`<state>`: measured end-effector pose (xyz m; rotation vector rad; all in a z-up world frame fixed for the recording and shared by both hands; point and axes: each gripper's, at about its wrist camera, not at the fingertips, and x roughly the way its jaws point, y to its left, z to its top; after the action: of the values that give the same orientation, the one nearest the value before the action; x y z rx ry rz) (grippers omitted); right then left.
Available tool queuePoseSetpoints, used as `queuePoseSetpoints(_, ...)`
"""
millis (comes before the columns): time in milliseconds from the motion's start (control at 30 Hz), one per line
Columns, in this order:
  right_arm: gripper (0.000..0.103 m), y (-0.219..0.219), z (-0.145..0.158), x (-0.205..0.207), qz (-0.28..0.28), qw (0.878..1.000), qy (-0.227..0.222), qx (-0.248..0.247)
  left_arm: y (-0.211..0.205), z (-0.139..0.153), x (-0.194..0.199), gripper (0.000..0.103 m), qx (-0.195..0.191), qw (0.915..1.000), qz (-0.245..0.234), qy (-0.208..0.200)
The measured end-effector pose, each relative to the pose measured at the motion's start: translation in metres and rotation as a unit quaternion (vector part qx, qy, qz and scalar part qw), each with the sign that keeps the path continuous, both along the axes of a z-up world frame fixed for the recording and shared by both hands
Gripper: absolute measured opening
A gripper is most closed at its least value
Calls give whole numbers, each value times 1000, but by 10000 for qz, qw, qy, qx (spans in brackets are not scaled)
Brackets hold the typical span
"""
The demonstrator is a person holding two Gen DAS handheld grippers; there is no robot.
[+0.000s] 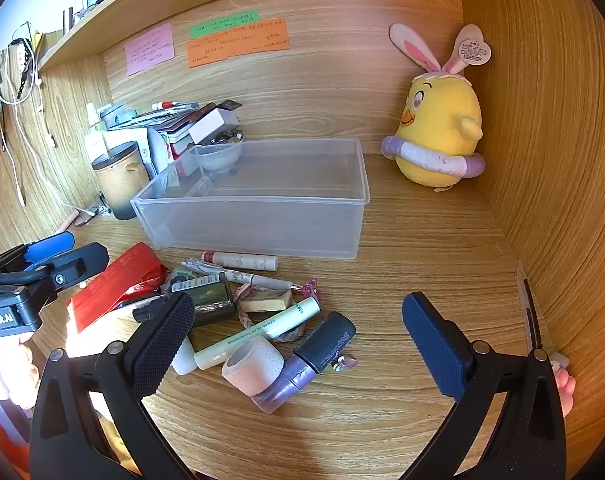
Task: Organize objects
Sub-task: 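Move both tools toward the pile of items in front of the box, then grasp the purple-capped tube with the right tool while the left tool grasps the red packet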
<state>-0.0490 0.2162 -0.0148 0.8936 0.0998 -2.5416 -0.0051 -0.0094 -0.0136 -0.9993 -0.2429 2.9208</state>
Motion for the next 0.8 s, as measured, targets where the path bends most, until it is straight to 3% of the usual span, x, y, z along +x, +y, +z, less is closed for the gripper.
queuePoseSetpoints(300,103,4,-11,-6,-118,9997,-156,112,-19,-9,3,103,-109,9995,287,-74)
queuePoseSetpoints(533,103,12,-32,-16,-262,9980,-544,193,-40,-22,6,103,-171,9986,432,-243)
queuePoseSetpoints(800,101,26,-46,-30,-458,9933,-1022,-292,-41,-41,-14,103,-160,9979,172,-605)
